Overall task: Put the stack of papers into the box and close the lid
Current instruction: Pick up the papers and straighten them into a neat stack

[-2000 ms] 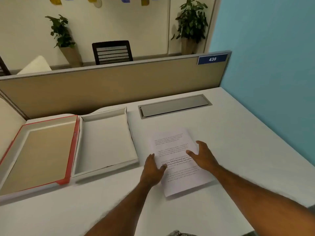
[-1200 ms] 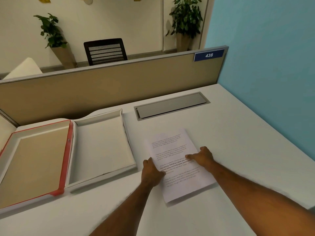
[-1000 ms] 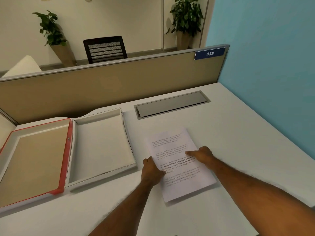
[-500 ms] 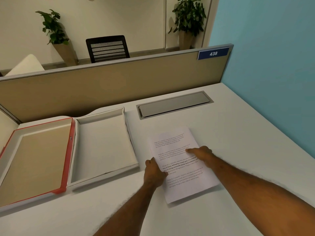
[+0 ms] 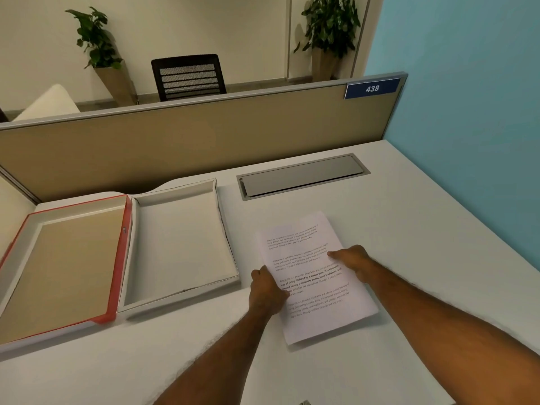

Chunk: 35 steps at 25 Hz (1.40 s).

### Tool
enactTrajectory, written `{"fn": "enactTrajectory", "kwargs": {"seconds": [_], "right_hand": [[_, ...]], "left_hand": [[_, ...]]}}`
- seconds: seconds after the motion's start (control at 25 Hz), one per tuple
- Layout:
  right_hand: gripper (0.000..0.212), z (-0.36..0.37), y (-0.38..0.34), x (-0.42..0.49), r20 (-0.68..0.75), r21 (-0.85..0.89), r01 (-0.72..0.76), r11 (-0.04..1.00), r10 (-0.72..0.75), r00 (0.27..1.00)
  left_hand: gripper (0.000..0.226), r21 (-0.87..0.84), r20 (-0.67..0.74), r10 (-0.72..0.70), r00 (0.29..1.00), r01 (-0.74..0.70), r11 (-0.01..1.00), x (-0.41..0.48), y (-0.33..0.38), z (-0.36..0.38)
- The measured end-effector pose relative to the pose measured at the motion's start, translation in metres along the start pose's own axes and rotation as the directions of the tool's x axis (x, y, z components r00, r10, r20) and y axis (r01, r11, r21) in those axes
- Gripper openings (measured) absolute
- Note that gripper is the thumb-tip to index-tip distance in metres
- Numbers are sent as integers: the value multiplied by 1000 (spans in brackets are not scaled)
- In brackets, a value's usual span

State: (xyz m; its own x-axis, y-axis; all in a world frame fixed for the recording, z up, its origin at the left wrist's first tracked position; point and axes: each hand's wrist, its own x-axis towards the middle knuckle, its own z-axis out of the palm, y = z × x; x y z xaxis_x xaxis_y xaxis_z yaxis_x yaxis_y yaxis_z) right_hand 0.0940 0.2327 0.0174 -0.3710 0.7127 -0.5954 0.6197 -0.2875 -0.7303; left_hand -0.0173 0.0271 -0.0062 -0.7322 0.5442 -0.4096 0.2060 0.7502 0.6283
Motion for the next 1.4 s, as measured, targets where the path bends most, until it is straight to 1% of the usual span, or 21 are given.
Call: {"fn": "enactTrajectory", "kwargs": {"seconds": [0.12, 0.24, 0.32, 0.4, 0.48, 0.56, 0.64, 0.68, 0.76, 0.8, 0.84, 0.88, 0.92, 1.0, 1.04, 1.12, 1.24, 1.32, 1.4], "right_hand": [[41, 3, 7, -2, -3, -105, 113, 988, -114, 994], [37, 4, 10, -9, -68, -164, 224, 961, -238, 969], [34, 3, 12, -16, -82, -138, 307, 942, -320, 944], [31, 0, 15, -27, -75, -75, 377, 923, -382, 921], [26, -3, 16, -39, -61, -9, 447, 894, -447, 893], [25, -5, 10, -51, -42, 32, 505, 862, -504, 863], [26, -6, 2, -62, -12, 56, 545, 836, -546, 838], [26, -7, -2, -67, 0, 76, 558, 827, -559, 829], [24, -10, -7, -75, 2, 113, 564, 818, -568, 823], [24, -12, -9, -77, -2, 124, 563, 817, -567, 824], [24, -13, -9, -78, -5, 130, 561, 818, -565, 825], [25, -15, -9, -78, -10, 133, 557, 820, -561, 828], [27, -17, -8, -77, -17, 134, 551, 824, -554, 832], [31, -19, -7, -73, -30, 135, 531, 836, -532, 846], [30, -19, -7, -71, -34, 144, 521, 841, -522, 852], [28, -20, -9, -70, -31, 174, 509, 843, -512, 859], [33, -22, -18, -69, -6, 202, 518, 831, -527, 850], [33, -23, -27, -70, 7, 195, 567, 800, -579, 815], [32, -20, -33, -71, -5, 177, 618, 766, -627, 779]], "left_hand": [[72, 4, -7, -17, 1000, 17, 1000, 1, 2, 0], [71, -19, 32, -61, 998, 62, 998, 4, 3, -1], [75, -29, 60, -97, 993, 99, 995, 6, 1, -5], [81, -70, 88, -106, 990, 112, 991, 10, -3, -7], [87, -166, 92, -92, 991, 106, 980, 9, -4, -8], [96, -255, 57, -121, 991, 132, 958, 7, 4, -9], [101, -402, 35, -180, 983, 179, 898, 6, 13, -11], [98, -505, 46, -171, 984, 170, 846, 6, 16, -13], [87, -677, 128, -71, 989, 139, 722, 4, 18, -21], [80, -719, 172, 4, 985, 123, 684, 3, 18, -26], [71, -742, 189, 79, 979, 90, 664, 4, 16, -31], [63, -750, 170, 121, 978, 49, 659, 3, 17, -36], [59, -754, 122, 136, 983, 3, 657, 2, 18, -39], [64, -732, -16, 117, 993, -91, 675, -2, 25, -47], [64, -697, -88, 120, 989, -147, 702, -5, 30, -51], [58, -608, -216, 180, 960, -276, 745, -9, 39, -58], [47, -524, -303, 282, 910, -406, 749, -12, 51, -79], [42, -488, -329, 357, 874, -481, 729, -14, 57, -92], [40, -492, -355, 400, 845, -533, 689, -16, 56, -97]]}}
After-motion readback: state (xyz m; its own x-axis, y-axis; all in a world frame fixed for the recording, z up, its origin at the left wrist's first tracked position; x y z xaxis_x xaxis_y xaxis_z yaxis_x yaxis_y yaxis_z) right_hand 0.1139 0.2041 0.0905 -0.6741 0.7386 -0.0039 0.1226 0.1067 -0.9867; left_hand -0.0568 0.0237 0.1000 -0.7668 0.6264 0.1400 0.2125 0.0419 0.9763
